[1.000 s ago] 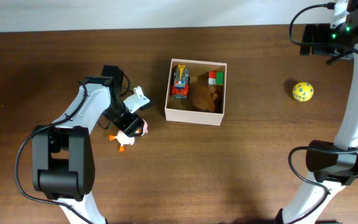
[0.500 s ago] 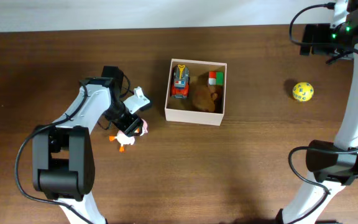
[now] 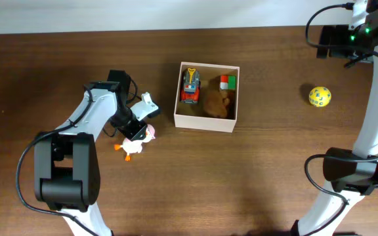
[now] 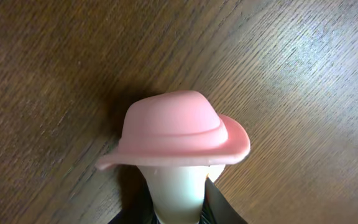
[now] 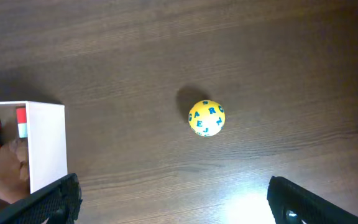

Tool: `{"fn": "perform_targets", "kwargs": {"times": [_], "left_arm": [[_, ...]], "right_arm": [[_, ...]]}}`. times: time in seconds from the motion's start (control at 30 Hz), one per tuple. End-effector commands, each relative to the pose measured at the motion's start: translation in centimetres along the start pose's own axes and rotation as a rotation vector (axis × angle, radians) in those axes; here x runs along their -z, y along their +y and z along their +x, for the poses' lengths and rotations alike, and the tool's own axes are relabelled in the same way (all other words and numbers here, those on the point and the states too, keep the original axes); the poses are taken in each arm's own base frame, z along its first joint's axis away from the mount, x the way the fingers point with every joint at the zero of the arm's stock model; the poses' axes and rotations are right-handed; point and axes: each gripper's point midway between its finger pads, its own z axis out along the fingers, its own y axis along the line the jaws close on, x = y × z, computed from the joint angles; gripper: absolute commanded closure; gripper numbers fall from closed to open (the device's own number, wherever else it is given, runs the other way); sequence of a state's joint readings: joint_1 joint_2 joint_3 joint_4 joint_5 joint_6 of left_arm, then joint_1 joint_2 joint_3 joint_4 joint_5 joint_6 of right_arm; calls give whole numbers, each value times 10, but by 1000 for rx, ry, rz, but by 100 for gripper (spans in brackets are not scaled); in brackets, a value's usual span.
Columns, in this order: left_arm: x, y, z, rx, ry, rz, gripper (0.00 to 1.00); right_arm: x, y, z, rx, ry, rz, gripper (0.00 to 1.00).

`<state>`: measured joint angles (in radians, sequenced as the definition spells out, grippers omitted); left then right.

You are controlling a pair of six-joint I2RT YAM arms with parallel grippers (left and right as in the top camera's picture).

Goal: Pack container
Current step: 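Close the left gripper on the duck toy's pink hat, then carry the duck right and lower it into the box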

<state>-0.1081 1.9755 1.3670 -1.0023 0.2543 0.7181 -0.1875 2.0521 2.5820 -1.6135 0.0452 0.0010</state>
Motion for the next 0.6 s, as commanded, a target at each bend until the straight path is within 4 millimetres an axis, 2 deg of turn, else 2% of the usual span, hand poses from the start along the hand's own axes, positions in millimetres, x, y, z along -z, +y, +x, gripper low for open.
{"fn": "perform_targets", "kwargs": {"times": [0.0,0.17,0.33,0.37,0.47,0.57], "left_arm": [[16,8,-15,-21,-37,-32,79],[55,22,-46,-48,-116,-102,80],[115,36,-86,-36,-243,-202,79],[126,38,-93,-27,-269,-218,82],[155,33,-110,-22,-334,-237,88],[174,25,-119,-20,-363,-247,92]], "right_arm": [[1,-3,-1,-11,-6,10,1],[1,-3,-1,-11,-6,10,1],[1,-3,-1,-11,-6,10,1],[1,-3,-1,-11,-6,10,1],[1,-3,-1,-11,-6,10,1],[0,-3,-1,-11,-5,10,1]]}}
